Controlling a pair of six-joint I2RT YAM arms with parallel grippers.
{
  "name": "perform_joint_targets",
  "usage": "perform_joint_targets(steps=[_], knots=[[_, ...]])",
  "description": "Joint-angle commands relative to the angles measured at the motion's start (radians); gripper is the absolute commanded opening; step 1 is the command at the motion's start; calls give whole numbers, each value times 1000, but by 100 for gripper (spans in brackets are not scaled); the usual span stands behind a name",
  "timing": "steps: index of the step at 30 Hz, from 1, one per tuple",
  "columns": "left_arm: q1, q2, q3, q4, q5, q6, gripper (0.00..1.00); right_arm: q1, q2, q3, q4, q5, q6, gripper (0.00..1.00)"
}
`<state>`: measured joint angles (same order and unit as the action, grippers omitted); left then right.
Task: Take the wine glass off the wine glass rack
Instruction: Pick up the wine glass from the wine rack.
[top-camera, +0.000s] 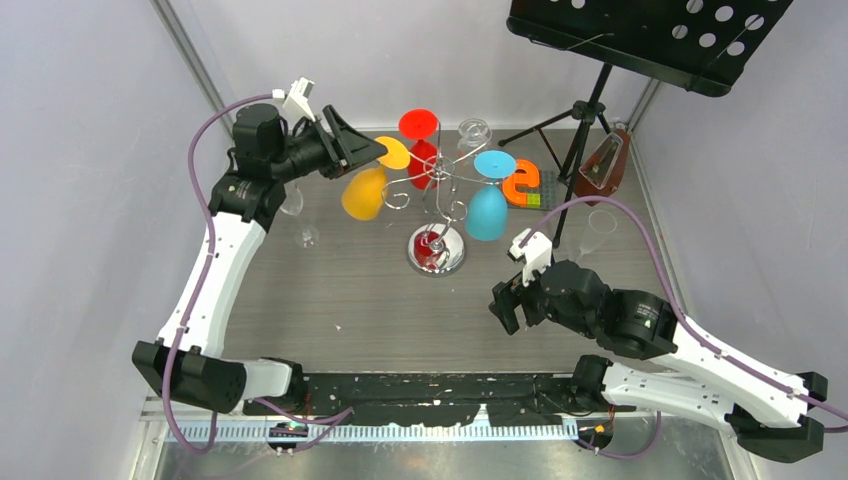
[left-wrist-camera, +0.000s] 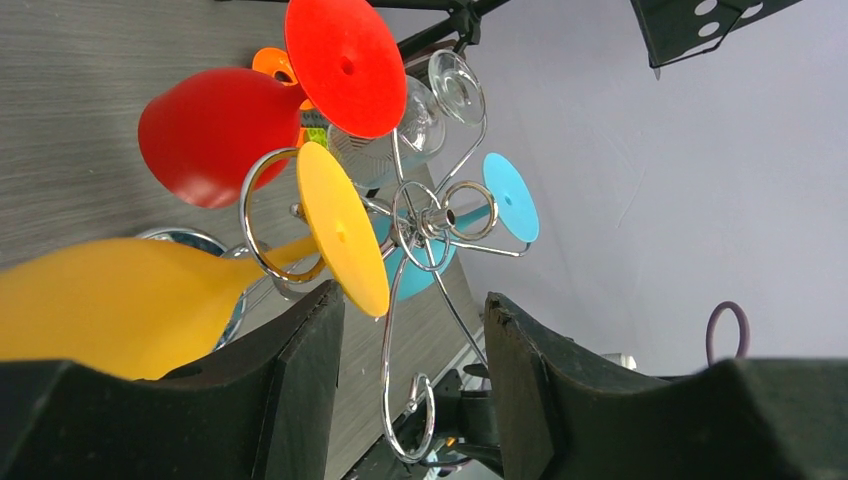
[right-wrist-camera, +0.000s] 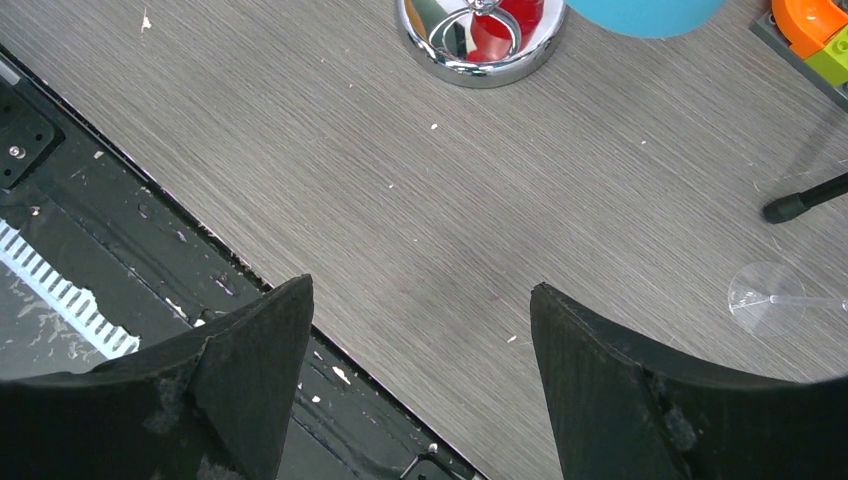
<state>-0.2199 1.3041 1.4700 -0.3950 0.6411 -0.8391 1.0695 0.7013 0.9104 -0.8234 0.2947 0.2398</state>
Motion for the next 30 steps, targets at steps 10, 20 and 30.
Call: perform_joint_targets(steps=[10,20,30], knots=[[-22,41,46,44,3,-6,52,-2,-27,-8,35,12,16,86],[-24,71,64,22,-21,11,48,-2,-24,-14,35,15,11,86],[-24,101,85,18,-13,17,31,-2,-23,-24,44,15,8,86]])
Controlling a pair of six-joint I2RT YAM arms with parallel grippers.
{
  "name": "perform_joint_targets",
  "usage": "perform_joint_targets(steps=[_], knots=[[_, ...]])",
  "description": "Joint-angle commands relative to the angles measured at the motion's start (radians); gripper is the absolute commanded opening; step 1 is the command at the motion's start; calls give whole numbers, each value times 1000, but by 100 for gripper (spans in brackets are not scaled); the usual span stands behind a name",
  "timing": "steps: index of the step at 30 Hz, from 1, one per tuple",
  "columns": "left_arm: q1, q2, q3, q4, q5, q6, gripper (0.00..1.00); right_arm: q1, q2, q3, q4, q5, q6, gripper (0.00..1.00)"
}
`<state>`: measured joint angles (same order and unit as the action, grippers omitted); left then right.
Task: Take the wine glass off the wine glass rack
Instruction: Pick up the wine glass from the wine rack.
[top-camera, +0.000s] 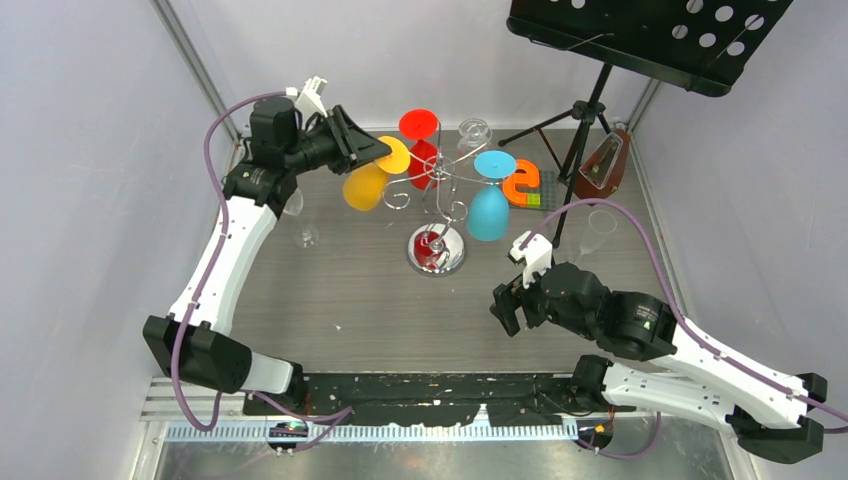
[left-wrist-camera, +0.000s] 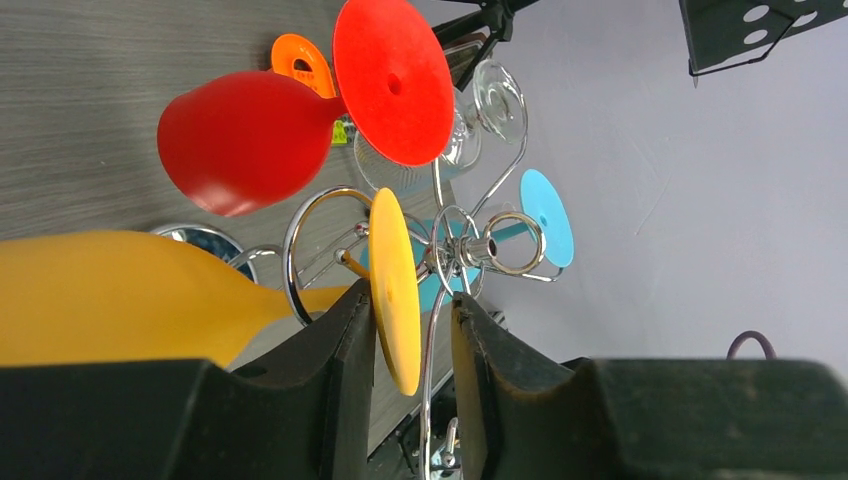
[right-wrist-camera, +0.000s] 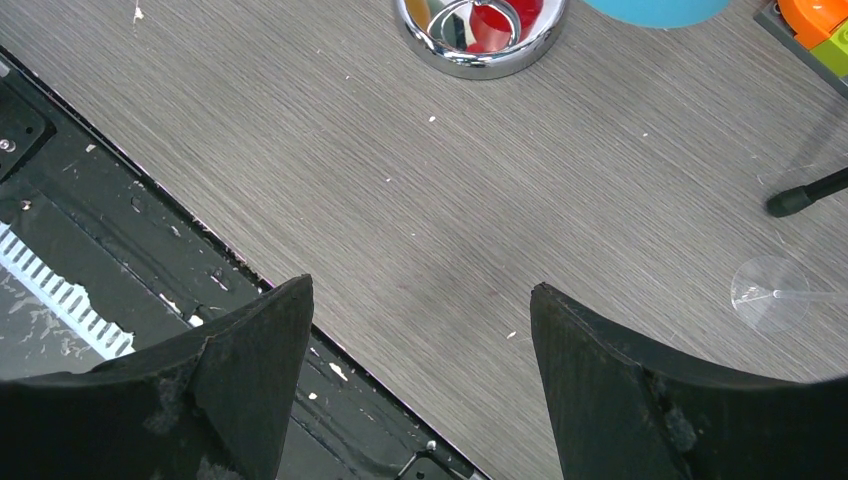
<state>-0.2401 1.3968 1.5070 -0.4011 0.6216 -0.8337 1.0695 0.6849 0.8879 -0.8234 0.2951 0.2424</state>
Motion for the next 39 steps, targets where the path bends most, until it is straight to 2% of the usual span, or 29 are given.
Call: perform_joint_targets(steps=[1,6,10,30,39], knots=[[-4,11,51,23,7,13,29,-2,-5,-1,45,15,5,86],[-7,23,53,20,18,14,21,-3,-4,-2,47,15,3,86],[-7,27,57,9,15,17,1,-2,-7,-4,50,13,5,86],[-2,17,167,-101,-52,55,0,-3,11,12,56,7,9,86],[7,76,217,-69,-28,39,0,-2,16,18,52,14,9,86]])
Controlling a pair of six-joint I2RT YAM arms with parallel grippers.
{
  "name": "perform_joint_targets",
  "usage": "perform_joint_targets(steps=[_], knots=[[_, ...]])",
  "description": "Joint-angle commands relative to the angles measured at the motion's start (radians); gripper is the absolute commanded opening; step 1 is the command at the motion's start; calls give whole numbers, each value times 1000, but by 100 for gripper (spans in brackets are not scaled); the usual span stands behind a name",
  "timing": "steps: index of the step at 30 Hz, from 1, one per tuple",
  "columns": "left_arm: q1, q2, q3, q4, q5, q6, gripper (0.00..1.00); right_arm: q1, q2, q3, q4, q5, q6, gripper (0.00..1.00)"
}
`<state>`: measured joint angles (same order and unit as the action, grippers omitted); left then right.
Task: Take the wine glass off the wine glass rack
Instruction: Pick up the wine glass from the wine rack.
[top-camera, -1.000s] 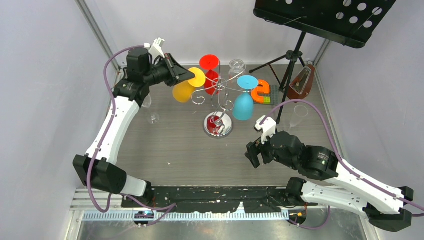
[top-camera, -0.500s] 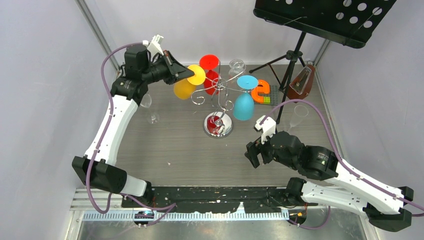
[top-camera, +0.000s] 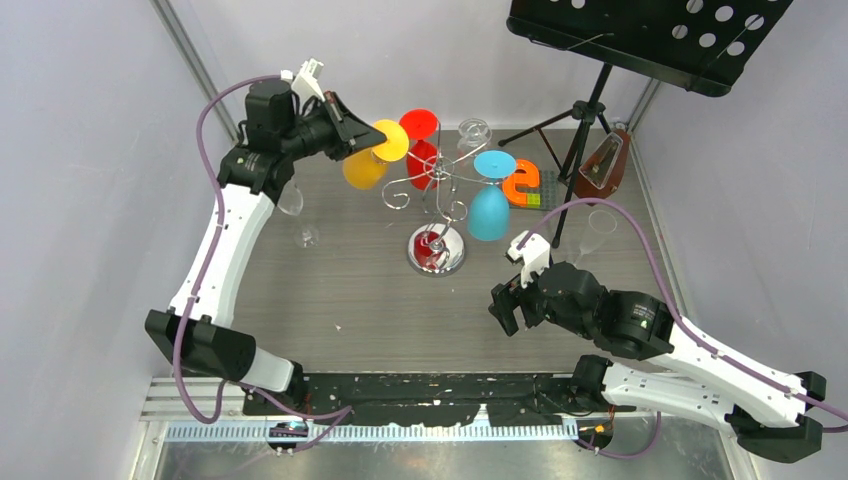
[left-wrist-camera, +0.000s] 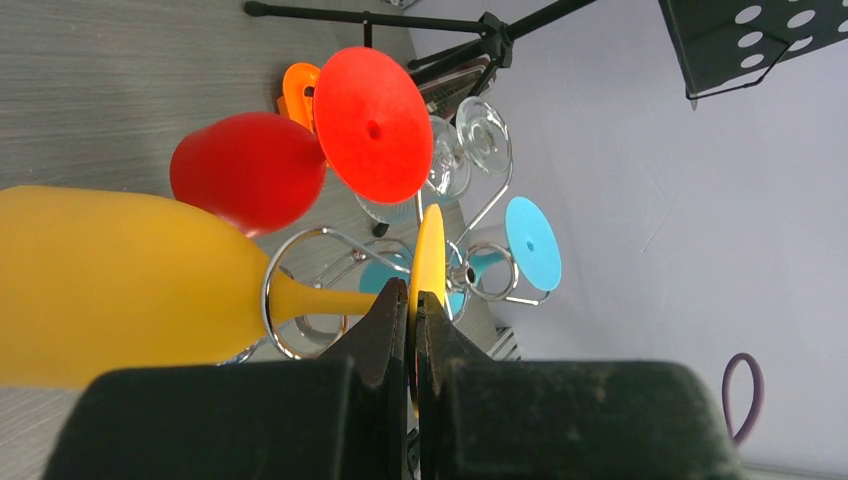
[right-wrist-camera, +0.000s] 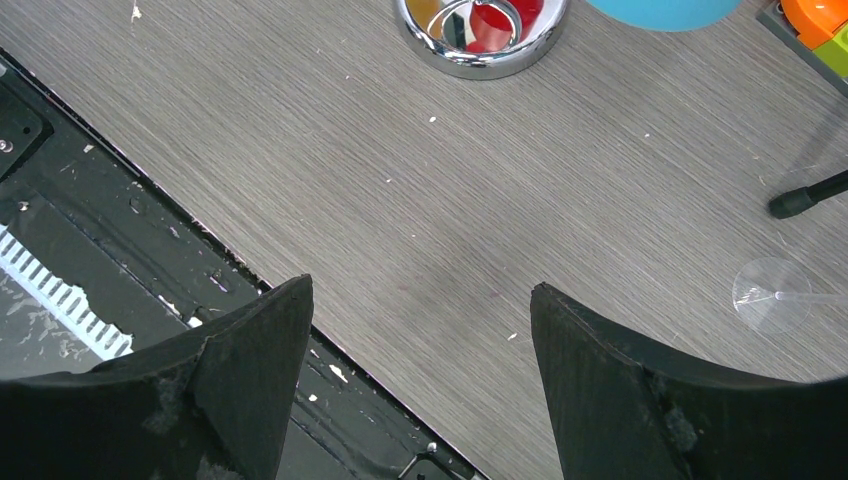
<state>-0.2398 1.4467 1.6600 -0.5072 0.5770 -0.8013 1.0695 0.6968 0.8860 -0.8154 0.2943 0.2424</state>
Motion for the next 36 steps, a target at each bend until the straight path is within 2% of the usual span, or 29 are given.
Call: perform_joint_targets(steps=[1,15,36], knots=[[7,36,73,40,22,5,0,-2,3,22,40,15,8,86],[-11,117,126,87,112,-10,0,-2,-20,23,9,26,22,86],[-58,-39,-62,42,120,65,0,-2,-13,42,10,2,39,86]])
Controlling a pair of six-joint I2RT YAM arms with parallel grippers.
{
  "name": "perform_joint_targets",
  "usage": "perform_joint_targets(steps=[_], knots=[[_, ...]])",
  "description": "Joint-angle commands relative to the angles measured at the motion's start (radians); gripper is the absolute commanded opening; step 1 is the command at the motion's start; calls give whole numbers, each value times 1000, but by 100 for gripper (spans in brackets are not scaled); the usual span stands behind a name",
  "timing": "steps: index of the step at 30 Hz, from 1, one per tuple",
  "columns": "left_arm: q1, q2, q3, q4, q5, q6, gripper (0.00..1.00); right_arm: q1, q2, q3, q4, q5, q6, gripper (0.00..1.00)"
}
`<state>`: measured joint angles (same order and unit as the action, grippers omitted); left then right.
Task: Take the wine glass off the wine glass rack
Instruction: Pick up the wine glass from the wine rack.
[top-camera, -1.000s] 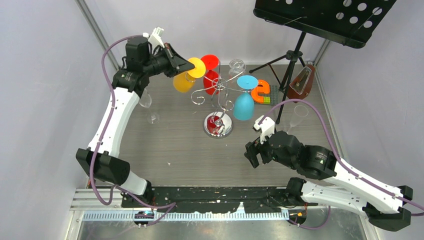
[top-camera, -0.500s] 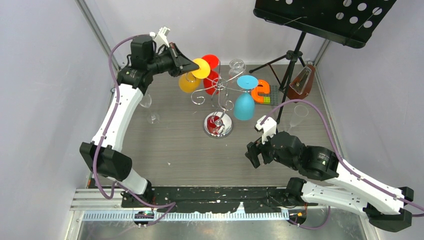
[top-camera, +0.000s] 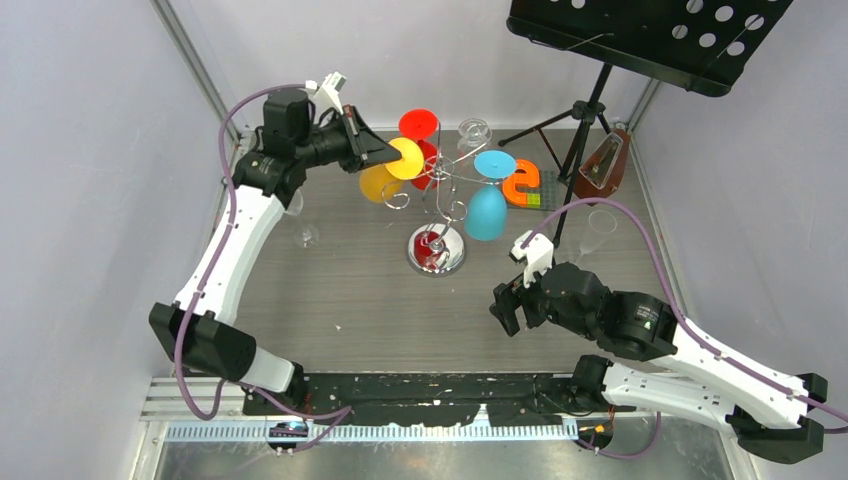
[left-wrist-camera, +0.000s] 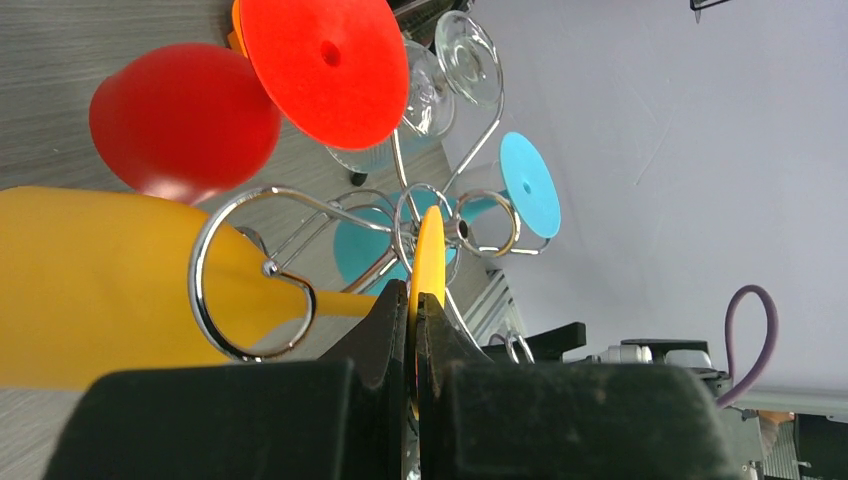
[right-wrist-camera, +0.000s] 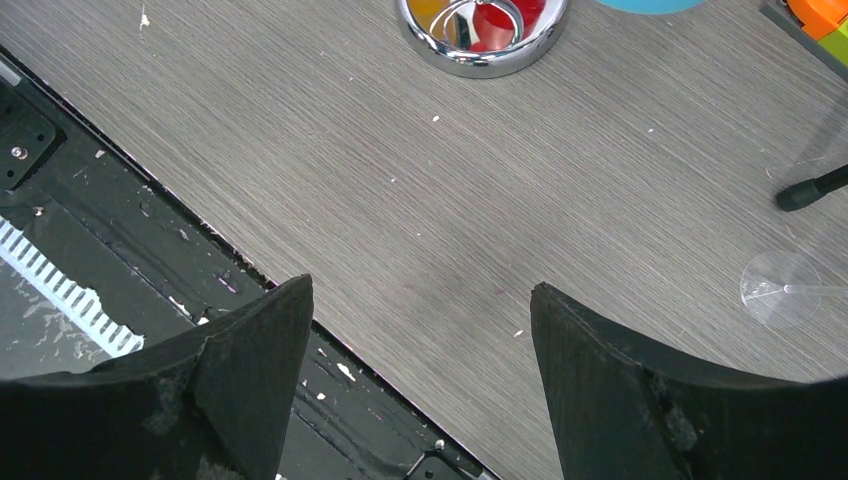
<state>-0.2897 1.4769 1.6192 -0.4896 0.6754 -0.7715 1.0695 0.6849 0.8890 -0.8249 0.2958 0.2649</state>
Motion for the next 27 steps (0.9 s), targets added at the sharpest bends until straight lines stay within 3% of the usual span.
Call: perform_joint_targets(steps=[1,15,27], knots=[[-8,-81,-31,23,20,38,0,-2,0,41,17,-3,18,86],[-5,-209,-13,-123,-126,158,0,-2,29,66,21,-16,41,86],[-5,-352,-33,-269,-144,257,0,-2,26,81,30,-1,39,88]])
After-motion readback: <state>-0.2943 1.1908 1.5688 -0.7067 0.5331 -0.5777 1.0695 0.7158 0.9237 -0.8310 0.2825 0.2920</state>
